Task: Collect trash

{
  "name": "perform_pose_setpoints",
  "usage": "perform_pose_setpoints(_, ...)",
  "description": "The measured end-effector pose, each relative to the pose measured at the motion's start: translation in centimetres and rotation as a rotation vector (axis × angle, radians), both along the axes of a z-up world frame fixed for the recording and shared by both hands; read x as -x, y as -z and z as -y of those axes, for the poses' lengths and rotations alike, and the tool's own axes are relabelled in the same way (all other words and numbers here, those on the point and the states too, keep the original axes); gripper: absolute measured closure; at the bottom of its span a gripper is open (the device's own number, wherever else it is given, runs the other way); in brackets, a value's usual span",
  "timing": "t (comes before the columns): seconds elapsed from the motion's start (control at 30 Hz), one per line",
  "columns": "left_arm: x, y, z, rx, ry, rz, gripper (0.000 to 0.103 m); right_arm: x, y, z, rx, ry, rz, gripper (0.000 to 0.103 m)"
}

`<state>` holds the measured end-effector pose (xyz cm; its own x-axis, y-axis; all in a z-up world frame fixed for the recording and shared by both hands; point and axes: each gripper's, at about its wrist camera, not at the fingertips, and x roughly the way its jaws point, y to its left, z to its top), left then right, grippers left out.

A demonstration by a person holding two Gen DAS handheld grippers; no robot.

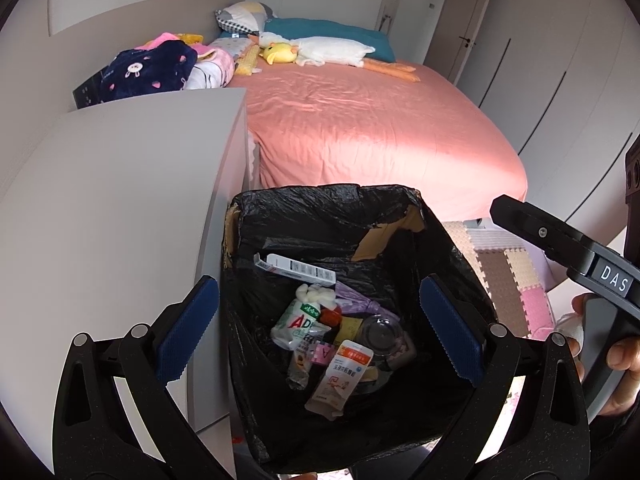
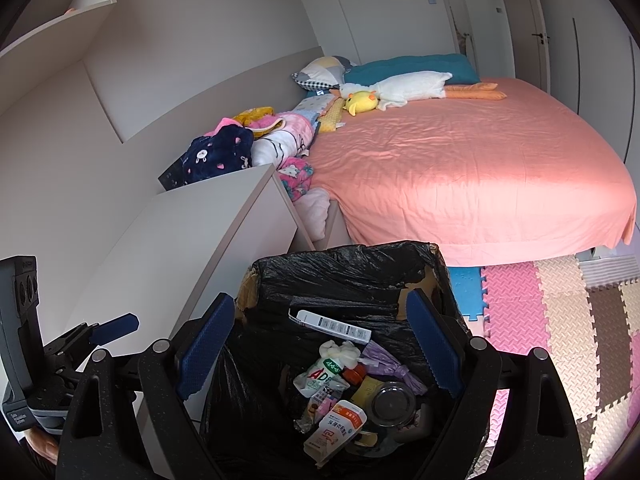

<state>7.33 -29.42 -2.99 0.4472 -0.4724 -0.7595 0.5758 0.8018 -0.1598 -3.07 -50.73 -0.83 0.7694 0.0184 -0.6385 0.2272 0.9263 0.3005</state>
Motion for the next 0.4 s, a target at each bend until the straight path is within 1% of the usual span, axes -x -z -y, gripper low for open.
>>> perform_pose_setpoints(0.2,-0.1,0.02,-0.07,-0.003,-0.011,0.006,0.006,-0.01,-0.01,0.01,-0.001,0.001,0.0,0.016)
perform_pose_setpoints(0.4,-0.16,0.03,0.05,0.001,-0.01,-0.007,0.006,-0.01,-0.01,0.02,0.0,0.0,-0.001,0.016)
